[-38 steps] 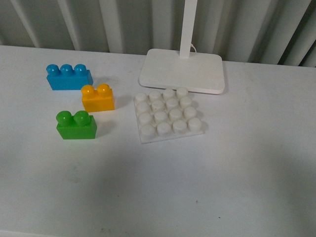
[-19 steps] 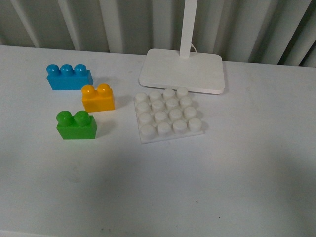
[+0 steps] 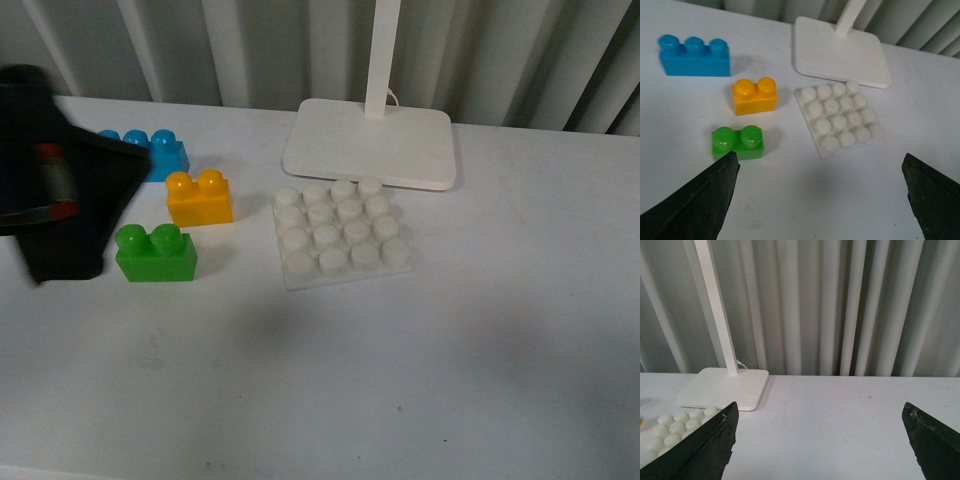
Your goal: Insert yellow block into base center
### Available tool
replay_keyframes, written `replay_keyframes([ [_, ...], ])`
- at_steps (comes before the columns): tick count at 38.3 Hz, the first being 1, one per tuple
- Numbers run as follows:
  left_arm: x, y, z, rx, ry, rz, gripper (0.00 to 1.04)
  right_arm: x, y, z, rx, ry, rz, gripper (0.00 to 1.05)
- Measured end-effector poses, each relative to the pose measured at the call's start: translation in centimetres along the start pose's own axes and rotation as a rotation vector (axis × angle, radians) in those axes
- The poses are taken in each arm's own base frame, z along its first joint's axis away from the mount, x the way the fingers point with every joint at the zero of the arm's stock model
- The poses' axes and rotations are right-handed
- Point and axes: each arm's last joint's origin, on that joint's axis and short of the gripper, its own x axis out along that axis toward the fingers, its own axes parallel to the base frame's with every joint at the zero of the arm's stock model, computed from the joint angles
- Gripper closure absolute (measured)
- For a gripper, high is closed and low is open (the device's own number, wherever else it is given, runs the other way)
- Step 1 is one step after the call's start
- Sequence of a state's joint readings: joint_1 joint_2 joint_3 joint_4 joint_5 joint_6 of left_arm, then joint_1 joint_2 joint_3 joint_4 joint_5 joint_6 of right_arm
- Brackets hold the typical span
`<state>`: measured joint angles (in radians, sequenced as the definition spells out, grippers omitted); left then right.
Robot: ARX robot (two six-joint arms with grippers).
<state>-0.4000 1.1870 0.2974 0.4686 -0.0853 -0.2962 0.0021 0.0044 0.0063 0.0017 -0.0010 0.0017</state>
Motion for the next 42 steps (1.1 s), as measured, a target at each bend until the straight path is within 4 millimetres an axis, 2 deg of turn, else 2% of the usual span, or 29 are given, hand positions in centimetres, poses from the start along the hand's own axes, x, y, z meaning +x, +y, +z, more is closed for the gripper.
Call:
replay_keyframes([
  [8,5.5,-1.7,-0.4,0.069,0.133,0.011,0.06,0.0,0.0,0.0,0.0,0.0,0.0,0.09],
  [18,10.8,-2.8,-0.1,0.138,0.188,0.047,0.06,0.0,0.0,0.0,0.0,0.0,0.0,0.09],
  [23,13.3,-2.6,0.6,0.173,0.212,0.117,0.06,0.0,0.0,0.0,0.0,0.0,0.0,0.09],
  [35,17.7,-1.1,2.0,0.221,0.27,0.283,0.06,0.0,0.0,0.0,0.0,0.0,0.0,0.09],
  [42,18.8,-0.7,2.2,0.221,0.318,0.323,0.06,0.0,0.0,0.0,0.0,0.0,0.0,0.09],
])
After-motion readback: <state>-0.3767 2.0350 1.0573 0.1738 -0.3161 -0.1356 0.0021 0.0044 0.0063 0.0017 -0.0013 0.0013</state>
